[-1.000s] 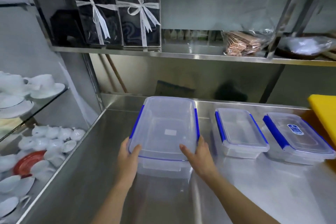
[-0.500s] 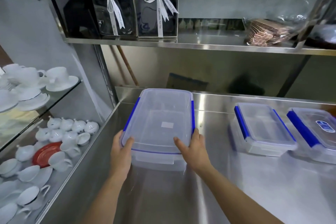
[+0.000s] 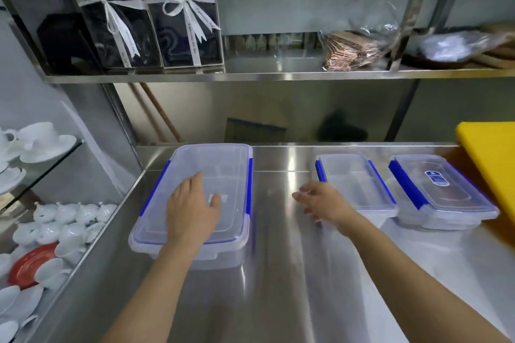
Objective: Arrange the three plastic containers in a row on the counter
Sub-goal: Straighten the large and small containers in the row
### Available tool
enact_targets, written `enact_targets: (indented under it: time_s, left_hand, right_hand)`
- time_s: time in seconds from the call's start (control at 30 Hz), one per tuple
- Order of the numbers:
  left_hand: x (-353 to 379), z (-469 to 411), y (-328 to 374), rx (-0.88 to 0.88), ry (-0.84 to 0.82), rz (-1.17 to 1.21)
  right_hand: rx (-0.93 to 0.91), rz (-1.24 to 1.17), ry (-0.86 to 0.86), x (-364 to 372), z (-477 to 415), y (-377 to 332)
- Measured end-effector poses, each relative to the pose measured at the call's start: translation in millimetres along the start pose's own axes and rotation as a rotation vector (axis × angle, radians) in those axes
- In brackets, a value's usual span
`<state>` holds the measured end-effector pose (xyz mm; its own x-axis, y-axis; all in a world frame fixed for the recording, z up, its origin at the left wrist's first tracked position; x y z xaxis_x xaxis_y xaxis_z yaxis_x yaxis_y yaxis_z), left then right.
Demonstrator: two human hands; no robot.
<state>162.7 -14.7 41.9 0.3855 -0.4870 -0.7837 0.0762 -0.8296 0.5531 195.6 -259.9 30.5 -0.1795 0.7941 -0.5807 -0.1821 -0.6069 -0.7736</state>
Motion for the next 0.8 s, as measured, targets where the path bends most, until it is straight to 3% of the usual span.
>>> enact_targets:
  time_s: [0.07, 0.17, 0.37, 0.57, 0.8]
  left_hand:
    - [21.8, 4.4, 42.3, 0.120, -0.079, 0.063]
    - [60.8, 16.9, 91.7, 0.116, -0.193, 0.251]
    - [157.5, 46.5, 149.3, -0.275, -0.551, 0.741]
    - [209.8, 53.8, 156.5, -0.467, -0.506, 0.850]
    - [219.4, 56.6, 154.6, -0.365, -0.392, 0.777]
  right_hand:
    - [0.028, -0.041, 0.114, -30.0, -2.2, 18.4]
    - [0.037, 0.033, 0.273, -63.0, -3.6, 49.5]
    - [0.131, 0.152, 0.453, -94.7, -7.7, 109.6]
    - [0.174, 0.092, 0.376, -92.9, -21.3, 141.7]
    - [0.118, 0.099, 0.382, -65.4, -29.3, 142.2]
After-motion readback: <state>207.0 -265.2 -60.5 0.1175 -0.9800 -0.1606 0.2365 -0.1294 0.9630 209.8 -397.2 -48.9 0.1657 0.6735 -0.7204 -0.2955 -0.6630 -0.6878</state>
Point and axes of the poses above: each hand's wrist, its own z-axis away from the middle knuckle, its own x-axis out of the palm, y = z × x, the point moved 3 cm from there along -z, towards the middle knuckle, and after that the axes turned 6 degrees about z, right-handed, at the moved point
